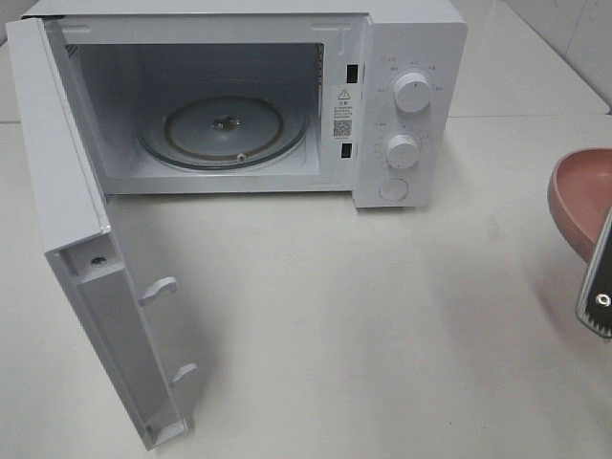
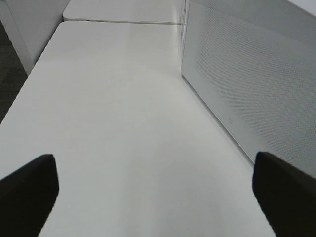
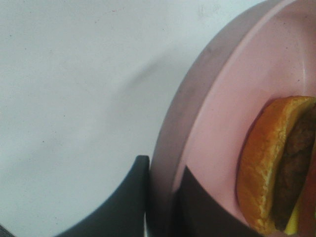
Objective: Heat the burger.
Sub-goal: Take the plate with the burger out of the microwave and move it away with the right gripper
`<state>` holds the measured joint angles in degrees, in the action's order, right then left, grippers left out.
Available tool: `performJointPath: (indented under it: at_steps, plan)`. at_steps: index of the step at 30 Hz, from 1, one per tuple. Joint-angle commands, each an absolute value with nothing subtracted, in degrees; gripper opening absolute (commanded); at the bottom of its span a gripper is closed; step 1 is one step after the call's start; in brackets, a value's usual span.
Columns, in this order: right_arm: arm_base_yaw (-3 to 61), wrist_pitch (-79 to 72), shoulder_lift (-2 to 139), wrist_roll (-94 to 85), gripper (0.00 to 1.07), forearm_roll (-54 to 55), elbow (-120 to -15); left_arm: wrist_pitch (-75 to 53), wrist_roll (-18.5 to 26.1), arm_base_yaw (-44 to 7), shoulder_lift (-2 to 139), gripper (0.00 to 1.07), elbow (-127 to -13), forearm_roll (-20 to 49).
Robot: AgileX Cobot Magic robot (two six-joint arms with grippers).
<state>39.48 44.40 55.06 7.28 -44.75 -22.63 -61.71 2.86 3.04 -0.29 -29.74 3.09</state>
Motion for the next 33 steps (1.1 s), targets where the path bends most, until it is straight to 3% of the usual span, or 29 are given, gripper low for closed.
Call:
performJointPath:
  at_steps: [1, 17, 33]
  plan:
    - [39.5, 44.8, 57.8, 11.2, 0.01, -50.1, -23.0, -61.2, 2.6, 2.9, -1.3, 1.00, -29.6, 3.5]
    - [39.5, 56.9, 72.9, 35.9, 0.03, -53.8, -28.9, -61.2, 2.6, 2.9, -1.3, 1.00, -29.6, 3.5]
    - [39.4, 54.9, 87.5, 55.6, 0.04, -56.1, -29.4, -61.2, 2.6, 2.9, -1.3, 1.00, -29.6, 3.5]
